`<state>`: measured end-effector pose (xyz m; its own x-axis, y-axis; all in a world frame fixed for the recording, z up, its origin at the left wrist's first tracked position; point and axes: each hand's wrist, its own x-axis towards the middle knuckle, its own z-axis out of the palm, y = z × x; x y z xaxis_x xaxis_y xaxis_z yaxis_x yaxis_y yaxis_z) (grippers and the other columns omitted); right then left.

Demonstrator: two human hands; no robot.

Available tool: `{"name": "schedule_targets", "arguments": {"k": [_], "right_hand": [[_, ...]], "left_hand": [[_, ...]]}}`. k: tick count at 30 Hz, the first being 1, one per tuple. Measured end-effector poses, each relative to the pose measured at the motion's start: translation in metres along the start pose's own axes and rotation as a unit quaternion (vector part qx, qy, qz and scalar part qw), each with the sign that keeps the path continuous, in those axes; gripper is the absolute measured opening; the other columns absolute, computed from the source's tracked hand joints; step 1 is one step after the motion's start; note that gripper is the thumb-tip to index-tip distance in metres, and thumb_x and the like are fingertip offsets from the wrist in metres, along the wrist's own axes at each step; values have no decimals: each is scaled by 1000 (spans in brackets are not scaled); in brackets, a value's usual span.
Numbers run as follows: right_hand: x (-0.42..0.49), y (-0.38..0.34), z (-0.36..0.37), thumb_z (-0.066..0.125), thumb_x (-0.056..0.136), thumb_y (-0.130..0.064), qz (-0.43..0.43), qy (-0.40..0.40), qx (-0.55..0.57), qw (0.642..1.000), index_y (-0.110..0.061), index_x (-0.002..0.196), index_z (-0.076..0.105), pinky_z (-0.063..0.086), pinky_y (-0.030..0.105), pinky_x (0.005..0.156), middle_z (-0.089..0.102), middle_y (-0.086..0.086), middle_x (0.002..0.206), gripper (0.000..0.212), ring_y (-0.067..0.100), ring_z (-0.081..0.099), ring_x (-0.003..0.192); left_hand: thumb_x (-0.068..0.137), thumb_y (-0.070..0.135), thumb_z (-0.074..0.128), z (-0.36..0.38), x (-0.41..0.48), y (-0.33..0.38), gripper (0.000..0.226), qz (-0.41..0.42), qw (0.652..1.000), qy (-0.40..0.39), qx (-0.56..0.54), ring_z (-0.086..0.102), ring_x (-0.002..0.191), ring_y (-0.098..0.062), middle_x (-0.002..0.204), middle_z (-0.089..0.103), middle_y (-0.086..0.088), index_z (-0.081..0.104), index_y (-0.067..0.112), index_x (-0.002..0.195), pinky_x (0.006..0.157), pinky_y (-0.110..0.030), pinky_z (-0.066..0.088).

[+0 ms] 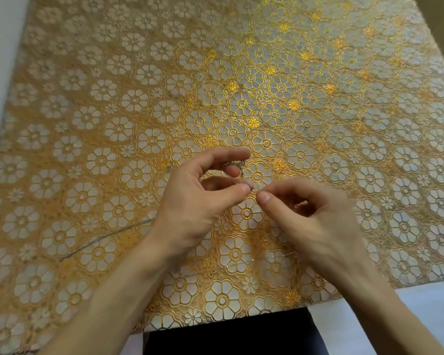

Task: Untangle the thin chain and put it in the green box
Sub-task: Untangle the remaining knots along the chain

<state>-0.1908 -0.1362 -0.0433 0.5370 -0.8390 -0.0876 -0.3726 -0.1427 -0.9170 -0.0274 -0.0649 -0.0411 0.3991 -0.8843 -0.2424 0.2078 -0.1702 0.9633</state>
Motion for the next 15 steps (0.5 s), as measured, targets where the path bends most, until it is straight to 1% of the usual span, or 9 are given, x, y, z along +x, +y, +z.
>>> {"name": "schedule_targets", "arguments": {"k": [2, 4, 6, 9, 12, 13, 15], "right_hand": [[1, 0, 2, 79, 83, -25, 6, -2, 2, 1000, -29, 81, 78, 38, 11, 58, 68, -13, 68, 5, 6, 56, 59], [2, -1, 4, 79, 83, -27, 13, 6, -2, 1000, -30, 82, 79, 38, 11, 57, 68, -14, 68, 3, 6, 56, 58], [1, -1, 5, 78, 83, -28, 8, 20, -20, 1000, -31, 82, 78, 40, 13, 59, 69, -14, 70, 3, 8, 58, 62], [2, -1, 7, 79, 84, -26, -31, 42, -64, 997, -31, 81, 76, 40, 12, 60, 68, -13, 72, 7, 13, 61, 66], [3, -1, 9, 78, 85, -28, -70, 52, -115, 989, -29, 83, 76, 40, 11, 58, 65, -15, 73, 3, 13, 61, 67], [4, -1, 9, 76, 85, -30, -83, 54, -135, 986, -29, 83, 76, 42, 13, 58, 65, -15, 74, 2, 13, 61, 66], [5, 0, 9, 72, 85, -34, -111, 56, -178, 976, -29, 83, 75, 49, 27, 59, 63, -14, 75, 7, 11, 59, 64]], "left_hand": [[79, -9, 75, 2, -1, -1, 47, 9, 1000, 6, 17, 74, 84, -18, 89, 63, 8, 74, 27, 109, 82, -26, 59], [80, -9, 75, 4, -3, -1, 47, 18, 999, 15, 33, 73, 82, -15, 87, 63, 11, 73, 27, 109, 78, -22, 57], [80, -8, 75, 5, -4, 0, 46, 24, 999, 21, 45, 72, 79, -12, 86, 63, 14, 73, 26, 110, 75, -17, 54], [81, -7, 75, 5, -6, 0, 46, 19, 998, 22, 51, 71, 79, -10, 90, 63, 11, 73, 27, 112, 74, -16, 54], [82, -6, 75, 5, -6, 0, 47, 13, 998, 19, 58, 70, 79, -10, 92, 63, 11, 72, 30, 113, 74, -17, 54], [82, -6, 75, 5, -6, 0, 48, 12, 998, 18, 60, 70, 79, -9, 91, 63, 12, 72, 30, 113, 73, -17, 54], [82, -6, 74, 4, -6, -1, 48, 9, 997, 16, 68, 69, 76, -6, 91, 62, 14, 72, 31, 113, 72, -17, 54]]}}
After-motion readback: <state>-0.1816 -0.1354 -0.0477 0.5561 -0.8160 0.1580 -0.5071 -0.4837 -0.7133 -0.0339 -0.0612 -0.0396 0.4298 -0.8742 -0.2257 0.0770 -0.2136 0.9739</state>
